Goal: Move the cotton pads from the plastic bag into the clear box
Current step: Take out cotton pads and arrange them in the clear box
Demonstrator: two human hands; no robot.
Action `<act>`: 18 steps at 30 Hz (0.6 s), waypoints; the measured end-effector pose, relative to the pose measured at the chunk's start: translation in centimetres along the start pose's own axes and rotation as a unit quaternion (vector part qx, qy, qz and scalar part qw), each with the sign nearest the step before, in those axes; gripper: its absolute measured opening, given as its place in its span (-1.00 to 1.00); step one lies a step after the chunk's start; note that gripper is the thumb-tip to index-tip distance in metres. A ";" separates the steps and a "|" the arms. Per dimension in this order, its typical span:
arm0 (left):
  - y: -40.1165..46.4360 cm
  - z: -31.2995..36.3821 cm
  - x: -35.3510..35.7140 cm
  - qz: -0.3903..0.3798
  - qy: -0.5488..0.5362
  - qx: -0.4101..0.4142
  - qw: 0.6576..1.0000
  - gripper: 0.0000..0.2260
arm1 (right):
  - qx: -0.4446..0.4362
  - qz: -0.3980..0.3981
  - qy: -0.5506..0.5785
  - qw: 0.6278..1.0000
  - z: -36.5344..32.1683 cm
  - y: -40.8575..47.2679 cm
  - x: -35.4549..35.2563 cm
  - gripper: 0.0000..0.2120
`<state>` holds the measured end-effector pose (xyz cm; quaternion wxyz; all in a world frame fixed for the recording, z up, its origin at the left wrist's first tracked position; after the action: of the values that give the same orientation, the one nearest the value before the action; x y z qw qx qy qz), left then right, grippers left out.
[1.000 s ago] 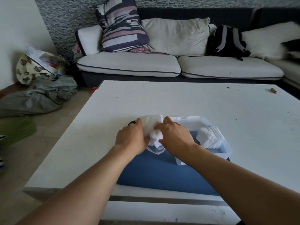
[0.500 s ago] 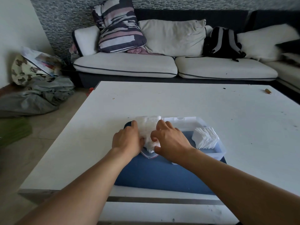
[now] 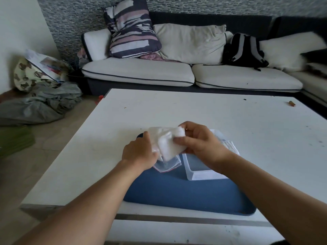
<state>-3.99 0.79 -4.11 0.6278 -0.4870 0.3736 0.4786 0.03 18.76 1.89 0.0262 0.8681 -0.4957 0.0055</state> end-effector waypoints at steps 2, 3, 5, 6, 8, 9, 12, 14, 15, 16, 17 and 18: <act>-0.5 0.2 -0.4 -0.045 -0.029 -0.023 0.998 -0.48 | 0.025 0.069 0.086 0.994 0.3 0.0 -1.2 -0.90; -0.8 0.3 -0.8 -0.069 -0.032 -0.032 0.997 -0.43 | 0.040 0.096 0.117 0.988 0.6 0.2 -1.9 -0.90; -1.7 0.8 -2.6 -0.081 -0.050 -0.024 0.995 -0.35 | 0.068 0.122 0.177 0.974 1.2 0.5 -2.7 -0.90; -2.2 1.2 -3.7 -0.059 -0.102 -0.002 0.993 -0.37 | 0.079 0.127 0.199 0.968 1.4 0.6 -2.9 -0.90; -3.3 2.6 -5.7 0.013 -0.337 0.058 0.940 -0.50 | 0.090 0.128 0.218 0.963 1.5 0.8 -2.9 -0.89; -4.0 3.6 -6.0 0.021 -0.480 0.068 0.874 -0.60 | 0.088 0.125 0.219 0.964 1.6 0.9 -2.9 -0.88; -5.3 6.5 -4.5 -0.113 -0.718 0.020 0.687 -0.55 | 0.075 0.088 0.155 0.981 1.2 1.1 -2.1 -0.80; -5.6 7.4 -3.5 -0.200 -0.754 0.008 0.626 -0.42 | 0.062 0.061 0.031 0.996 0.7 1.0 -1.6 -0.67; -5.5 7.4 -3.3 -0.227 -0.763 0.011 0.605 -0.40 | 0.053 0.047 -0.015 0.997 0.3 0.8 -1.3 -0.63; -5.4 7.3 -3.3 -0.254 -0.770 0.017 0.585 -0.39 | 0.045 0.036 -0.040 0.998 0.0 0.7 -1.1 -0.60; -5.3 7.2 -3.4 -0.287 -0.773 0.030 0.564 -0.36 | 0.040 0.029 -0.050 0.997 -0.4 0.5 -1.0 -0.59; -5.2 7.0 -3.4 -0.320 -0.771 0.044 0.549 -0.34 | 0.041 0.023 -0.048 0.998 -0.7 0.3 -0.9 -0.60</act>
<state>0.19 6.45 2.17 0.8075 0.0093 -0.4131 0.4209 -0.66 19.42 2.56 -0.0335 0.8560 -0.5156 -0.0151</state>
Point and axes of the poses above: each hand's wrist, its own y-axis towards the middle knuckle, its own x-axis out of the palm, z = x × y, the point moved 3 cm from there along y, towards the middle knuckle, and after that the axes turned 13 degrees about -z, right-handed, at the moved point
